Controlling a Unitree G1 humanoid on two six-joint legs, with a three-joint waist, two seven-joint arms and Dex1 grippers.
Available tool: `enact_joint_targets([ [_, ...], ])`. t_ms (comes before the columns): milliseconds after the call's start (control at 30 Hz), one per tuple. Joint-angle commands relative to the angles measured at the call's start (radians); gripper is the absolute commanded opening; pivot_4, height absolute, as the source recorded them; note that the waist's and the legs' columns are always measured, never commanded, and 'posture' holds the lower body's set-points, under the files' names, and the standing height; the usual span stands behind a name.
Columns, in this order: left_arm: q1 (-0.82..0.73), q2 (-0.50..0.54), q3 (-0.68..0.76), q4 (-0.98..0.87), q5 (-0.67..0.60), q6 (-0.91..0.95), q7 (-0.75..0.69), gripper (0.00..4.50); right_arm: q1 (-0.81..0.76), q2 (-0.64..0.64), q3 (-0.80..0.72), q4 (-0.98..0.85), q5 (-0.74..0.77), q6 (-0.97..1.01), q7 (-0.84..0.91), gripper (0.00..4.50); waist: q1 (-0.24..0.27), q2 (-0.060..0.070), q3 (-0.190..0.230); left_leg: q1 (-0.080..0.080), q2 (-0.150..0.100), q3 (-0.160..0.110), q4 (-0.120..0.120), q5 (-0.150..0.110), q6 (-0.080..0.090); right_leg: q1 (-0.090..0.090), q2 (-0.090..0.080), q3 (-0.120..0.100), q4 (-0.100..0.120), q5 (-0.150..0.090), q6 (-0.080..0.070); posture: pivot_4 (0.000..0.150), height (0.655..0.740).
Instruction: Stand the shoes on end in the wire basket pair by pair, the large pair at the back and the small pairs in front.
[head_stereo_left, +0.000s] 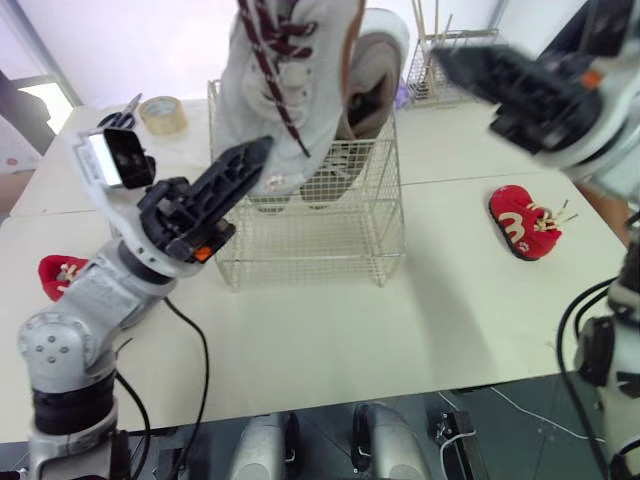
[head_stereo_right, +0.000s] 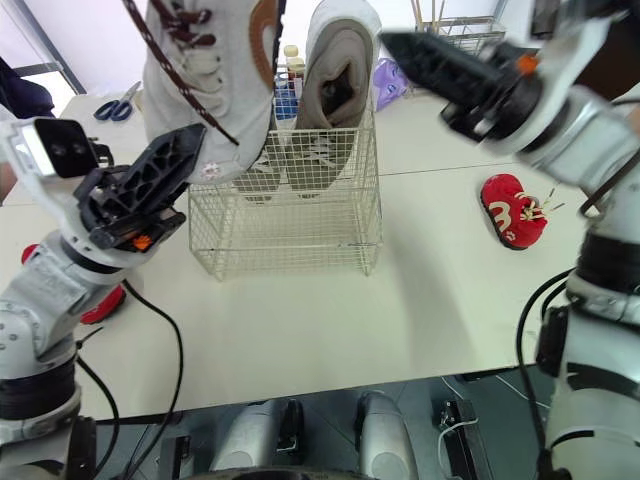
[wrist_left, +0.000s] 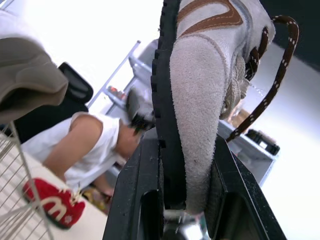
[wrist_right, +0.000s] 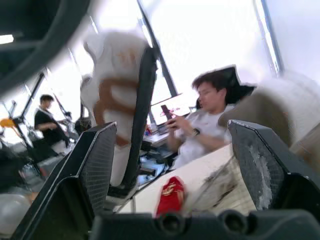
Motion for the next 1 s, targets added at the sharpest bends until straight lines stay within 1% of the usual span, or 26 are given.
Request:
enact_joint_targets([
  [33,-0.036,-0.022,-0.016,-0.004,0.031,-0.021,-0.025,0.67,-0.015,0.042,-0.018,-0.089,0.092,-0.014,-0.133,3.82,0.003,0.0,0.0,0.0,-0.001,0.0,0.0,0.0,0.001,0.0,0.0,-0.001,0.0,0.0,0.001,0.15,0.74],
  [200,-0.047,-0.042,-0.045,0.02,0.07,-0.008,-0.059,0.67,-0.047,0.131,0.012,-0.11,0.122,-0.035,-0.201,3.82,0.0,-0.001,-0.001,-0.001,-0.001,0.0,0.001,-0.002,0.003,0.001,0.0,0.0,-0.002,0.001,0.002,0.15,0.74],
  [467,-0.027,-0.036,-0.05,0.019,0.092,0.0,-0.072,0.67,-0.084,0.189,0.035,-0.116,0.118,-0.051,-0.219,3.82,-0.001,-0.001,-0.001,-0.001,-0.001,0.0,0.001,-0.002,0.003,0.001,0.001,0.0,-0.002,0.001,0.002,0.15,0.74],
  [667,-0.021,-0.035,-0.05,0.024,0.101,-0.004,-0.069,0.67,-0.086,0.209,0.038,-0.144,0.147,-0.05,-0.215,3.82,0.0,-0.001,-0.001,-0.001,-0.001,0.0,0.001,-0.002,0.004,0.001,0.001,0.0,-0.002,0.001,0.002,0.15,0.74],
  [800,-0.021,-0.044,-0.048,0.033,0.1,-0.007,-0.063,0.67,-0.075,0.195,0.026,-0.145,0.171,-0.038,-0.174,3.82,0.0,-0.001,-0.001,-0.001,-0.001,0.0,0.001,-0.003,0.005,0.001,0.001,0.0,-0.002,0.001,0.002,0.15,0.74],
  [1000,-0.023,-0.039,-0.061,0.035,0.106,0.009,-0.07,0.67,-0.084,0.212,0.054,-0.145,0.117,-0.056,-0.185,3.82,-0.001,-0.001,-0.001,-0.001,-0.001,0.0,0.001,-0.003,0.005,0.001,0.001,0.0,-0.002,0.001,0.002,0.15,0.74],
])
